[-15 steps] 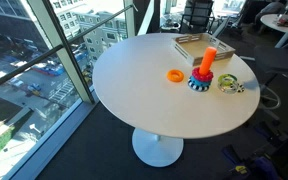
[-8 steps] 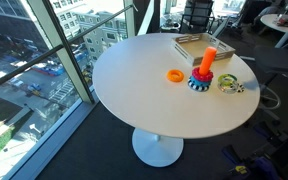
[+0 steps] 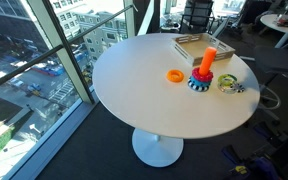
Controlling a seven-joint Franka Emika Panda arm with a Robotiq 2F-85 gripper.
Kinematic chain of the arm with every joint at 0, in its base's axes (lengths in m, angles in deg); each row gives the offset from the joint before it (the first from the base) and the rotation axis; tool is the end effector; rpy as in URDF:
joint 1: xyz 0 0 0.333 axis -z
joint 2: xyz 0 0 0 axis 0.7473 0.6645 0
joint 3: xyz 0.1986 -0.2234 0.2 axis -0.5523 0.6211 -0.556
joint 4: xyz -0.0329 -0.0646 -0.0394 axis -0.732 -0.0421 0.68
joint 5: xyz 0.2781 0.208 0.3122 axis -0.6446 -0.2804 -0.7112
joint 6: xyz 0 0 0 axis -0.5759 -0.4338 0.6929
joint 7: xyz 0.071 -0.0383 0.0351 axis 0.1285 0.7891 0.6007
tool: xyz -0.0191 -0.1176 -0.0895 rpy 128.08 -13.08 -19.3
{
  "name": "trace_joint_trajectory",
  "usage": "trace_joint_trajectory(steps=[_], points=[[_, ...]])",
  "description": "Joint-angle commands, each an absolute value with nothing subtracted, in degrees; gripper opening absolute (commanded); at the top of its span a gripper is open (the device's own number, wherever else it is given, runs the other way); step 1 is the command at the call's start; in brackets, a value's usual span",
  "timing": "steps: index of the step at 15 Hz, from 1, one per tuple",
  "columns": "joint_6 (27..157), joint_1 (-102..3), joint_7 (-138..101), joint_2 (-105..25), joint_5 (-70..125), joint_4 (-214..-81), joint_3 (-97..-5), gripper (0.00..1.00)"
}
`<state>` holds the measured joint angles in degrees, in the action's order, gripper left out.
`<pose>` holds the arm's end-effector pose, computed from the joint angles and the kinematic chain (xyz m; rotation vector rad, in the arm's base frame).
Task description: Put the red ring on the table
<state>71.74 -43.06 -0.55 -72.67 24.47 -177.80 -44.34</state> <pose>0.5280 -0.1556 0.5111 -3.1177 0.0728 -0.2271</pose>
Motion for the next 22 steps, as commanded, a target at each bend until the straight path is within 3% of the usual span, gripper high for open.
trace_joint_trajectory(steps=[1,22], points=[[71.90,-44.08,-2.20,-70.56,23.23,-176.07,-46.42,1.00],[83.33,-48.48,-8.53,-65.21,23.39,-187.64,-54.40,1.00]])
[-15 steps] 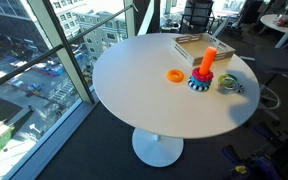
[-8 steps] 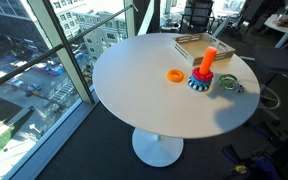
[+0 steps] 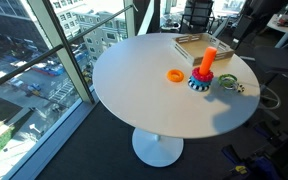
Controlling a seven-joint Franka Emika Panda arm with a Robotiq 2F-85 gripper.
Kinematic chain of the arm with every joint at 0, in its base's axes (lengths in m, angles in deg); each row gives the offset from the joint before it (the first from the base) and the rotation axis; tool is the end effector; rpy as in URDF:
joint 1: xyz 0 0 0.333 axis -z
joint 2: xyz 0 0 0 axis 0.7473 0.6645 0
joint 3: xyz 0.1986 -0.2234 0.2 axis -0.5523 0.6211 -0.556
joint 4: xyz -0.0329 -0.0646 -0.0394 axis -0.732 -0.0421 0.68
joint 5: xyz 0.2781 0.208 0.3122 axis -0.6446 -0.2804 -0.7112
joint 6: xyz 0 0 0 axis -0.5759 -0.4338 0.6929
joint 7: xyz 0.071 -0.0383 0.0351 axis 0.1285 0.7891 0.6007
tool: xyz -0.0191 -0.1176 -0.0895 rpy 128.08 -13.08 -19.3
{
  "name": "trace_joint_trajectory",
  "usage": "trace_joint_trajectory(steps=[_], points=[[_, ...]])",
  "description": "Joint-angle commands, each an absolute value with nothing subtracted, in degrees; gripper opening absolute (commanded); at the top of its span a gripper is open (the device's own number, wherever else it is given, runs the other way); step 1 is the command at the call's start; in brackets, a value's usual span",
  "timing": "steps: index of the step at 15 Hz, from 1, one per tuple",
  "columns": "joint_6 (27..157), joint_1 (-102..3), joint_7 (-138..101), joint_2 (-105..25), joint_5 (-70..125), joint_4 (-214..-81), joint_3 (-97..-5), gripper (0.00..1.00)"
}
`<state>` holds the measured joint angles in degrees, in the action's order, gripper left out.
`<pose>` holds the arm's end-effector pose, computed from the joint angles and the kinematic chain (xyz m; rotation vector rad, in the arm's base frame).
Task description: Put the red ring on the table
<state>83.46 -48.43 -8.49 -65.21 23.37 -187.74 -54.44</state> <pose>0.5467 -0.0026 0.3673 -3.1256 -0.1100 -0.0680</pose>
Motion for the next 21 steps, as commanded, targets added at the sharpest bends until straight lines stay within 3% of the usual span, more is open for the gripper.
trace_joint_trajectory(steps=[1,21], points=[[83.33,-48.49,-8.52,-65.20,23.39,-187.72,-54.40,1.00],[95.73,-50.45,-19.35,-52.74,24.95,-188.94,-56.42,1.00]])
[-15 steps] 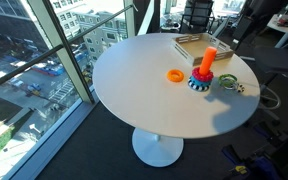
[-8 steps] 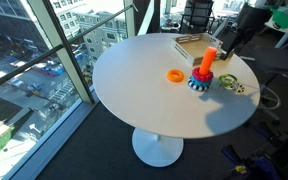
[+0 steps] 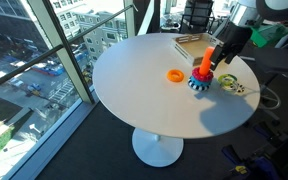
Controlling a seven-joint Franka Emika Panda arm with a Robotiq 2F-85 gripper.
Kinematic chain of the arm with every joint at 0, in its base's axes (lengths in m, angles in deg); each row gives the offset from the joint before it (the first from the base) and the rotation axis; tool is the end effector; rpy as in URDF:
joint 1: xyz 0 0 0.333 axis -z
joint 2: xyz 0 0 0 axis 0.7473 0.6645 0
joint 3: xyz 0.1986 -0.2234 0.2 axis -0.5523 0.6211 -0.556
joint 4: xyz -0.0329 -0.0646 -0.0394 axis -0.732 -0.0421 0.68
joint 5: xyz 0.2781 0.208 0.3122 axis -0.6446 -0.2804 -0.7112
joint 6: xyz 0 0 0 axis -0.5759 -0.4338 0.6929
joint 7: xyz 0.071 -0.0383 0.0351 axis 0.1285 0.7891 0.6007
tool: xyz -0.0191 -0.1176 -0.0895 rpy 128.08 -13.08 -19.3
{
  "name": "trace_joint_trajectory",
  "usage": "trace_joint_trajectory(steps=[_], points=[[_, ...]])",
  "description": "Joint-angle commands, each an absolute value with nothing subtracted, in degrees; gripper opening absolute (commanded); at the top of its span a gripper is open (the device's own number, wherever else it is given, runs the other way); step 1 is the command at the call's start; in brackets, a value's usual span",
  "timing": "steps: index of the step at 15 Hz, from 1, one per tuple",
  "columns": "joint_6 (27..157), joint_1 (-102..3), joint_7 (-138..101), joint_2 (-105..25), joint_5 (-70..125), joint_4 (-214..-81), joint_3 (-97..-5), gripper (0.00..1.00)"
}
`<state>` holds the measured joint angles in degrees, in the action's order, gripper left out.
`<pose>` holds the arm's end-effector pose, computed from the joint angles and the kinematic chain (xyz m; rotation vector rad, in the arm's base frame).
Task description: Put the red ring on the table
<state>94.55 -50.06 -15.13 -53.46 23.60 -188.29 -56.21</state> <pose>0.5673 0.0303 0.2659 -3.1304 -0.0219 -0.0333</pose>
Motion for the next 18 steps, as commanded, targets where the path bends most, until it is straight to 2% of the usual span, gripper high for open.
trace_joint_trajectory(steps=[1,18], points=[[96.14,-50.65,-20.58,-52.43,25.41,-189.25,-56.43,1.00],[107.73,-52.51,-30.63,-46.31,29.18,-191.09,-55.46,1.00]])
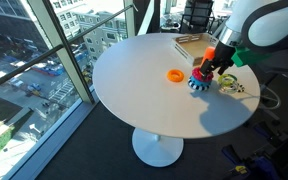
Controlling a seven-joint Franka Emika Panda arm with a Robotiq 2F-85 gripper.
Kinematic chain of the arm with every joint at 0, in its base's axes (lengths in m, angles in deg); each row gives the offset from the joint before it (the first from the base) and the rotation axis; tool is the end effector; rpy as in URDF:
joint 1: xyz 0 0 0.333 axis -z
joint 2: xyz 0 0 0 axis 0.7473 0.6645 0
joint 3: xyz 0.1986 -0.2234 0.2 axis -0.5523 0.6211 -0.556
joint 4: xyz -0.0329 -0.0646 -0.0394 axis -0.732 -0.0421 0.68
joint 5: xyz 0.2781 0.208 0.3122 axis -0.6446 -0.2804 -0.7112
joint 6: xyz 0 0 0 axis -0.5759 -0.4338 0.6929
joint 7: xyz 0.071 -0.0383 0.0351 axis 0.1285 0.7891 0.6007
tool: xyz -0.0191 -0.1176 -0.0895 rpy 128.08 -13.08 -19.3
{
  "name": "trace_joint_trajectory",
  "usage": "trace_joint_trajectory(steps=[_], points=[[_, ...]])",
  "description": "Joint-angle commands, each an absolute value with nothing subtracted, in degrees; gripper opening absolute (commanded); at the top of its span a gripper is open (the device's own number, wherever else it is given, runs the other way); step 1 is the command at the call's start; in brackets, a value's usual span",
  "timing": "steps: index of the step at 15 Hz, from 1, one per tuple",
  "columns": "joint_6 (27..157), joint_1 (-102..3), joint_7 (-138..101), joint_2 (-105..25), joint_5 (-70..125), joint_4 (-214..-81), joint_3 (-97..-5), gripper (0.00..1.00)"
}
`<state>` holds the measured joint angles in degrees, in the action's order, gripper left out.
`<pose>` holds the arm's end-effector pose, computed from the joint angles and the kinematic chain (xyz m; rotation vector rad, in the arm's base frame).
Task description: Put the red ring on the table
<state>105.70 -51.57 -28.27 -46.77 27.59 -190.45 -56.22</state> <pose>0.5660 0.0450 0.2009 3.1168 -0.2064 0.1025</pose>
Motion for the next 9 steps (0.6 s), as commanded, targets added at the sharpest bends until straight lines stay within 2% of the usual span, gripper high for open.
trace_joint_trajectory(steps=[1,9], points=[[108.21,-52.63,-30.61,-45.96,29.11,-191.11,-55.42,1.00],[112.72,-53.95,-33.50,-44.91,30.85,-191.76,-53.78,1.00]])
